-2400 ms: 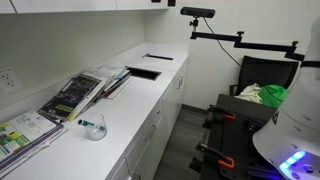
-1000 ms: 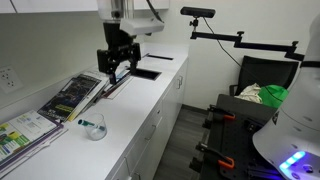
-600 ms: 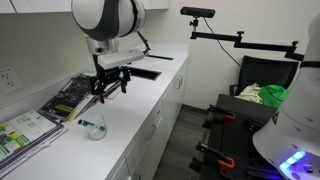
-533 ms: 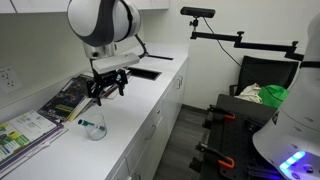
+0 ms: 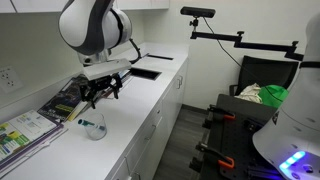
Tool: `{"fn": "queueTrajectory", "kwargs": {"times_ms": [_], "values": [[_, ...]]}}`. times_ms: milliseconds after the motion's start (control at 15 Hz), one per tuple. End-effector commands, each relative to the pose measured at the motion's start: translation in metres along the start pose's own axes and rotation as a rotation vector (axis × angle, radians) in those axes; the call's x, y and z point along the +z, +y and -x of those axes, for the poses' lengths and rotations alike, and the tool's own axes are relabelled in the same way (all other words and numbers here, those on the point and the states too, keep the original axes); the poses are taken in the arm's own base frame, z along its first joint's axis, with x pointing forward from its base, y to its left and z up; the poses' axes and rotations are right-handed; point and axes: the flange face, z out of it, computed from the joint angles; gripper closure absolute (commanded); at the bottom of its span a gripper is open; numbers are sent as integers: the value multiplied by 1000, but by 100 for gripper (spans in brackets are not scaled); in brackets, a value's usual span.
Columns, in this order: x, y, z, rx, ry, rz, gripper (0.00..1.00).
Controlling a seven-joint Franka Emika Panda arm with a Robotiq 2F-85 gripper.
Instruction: Move the cup to the right
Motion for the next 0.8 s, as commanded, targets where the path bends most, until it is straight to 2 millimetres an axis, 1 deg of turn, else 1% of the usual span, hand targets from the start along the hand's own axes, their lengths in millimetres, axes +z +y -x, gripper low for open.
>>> {"fn": "queueTrajectory", "kwargs": {"times_ms": [0, 200, 400, 533, 667, 733], "values": [[11, 0, -4, 23, -9, -8, 0], [37, 5, -12, 68, -20, 29, 0], [73, 15, -23, 87, -43, 60, 0], [91, 15, -31, 74, -59, 47, 0], [96, 9, -39, 63, -35, 19, 0], [95, 6, -44, 64, -18, 5, 0]]}}
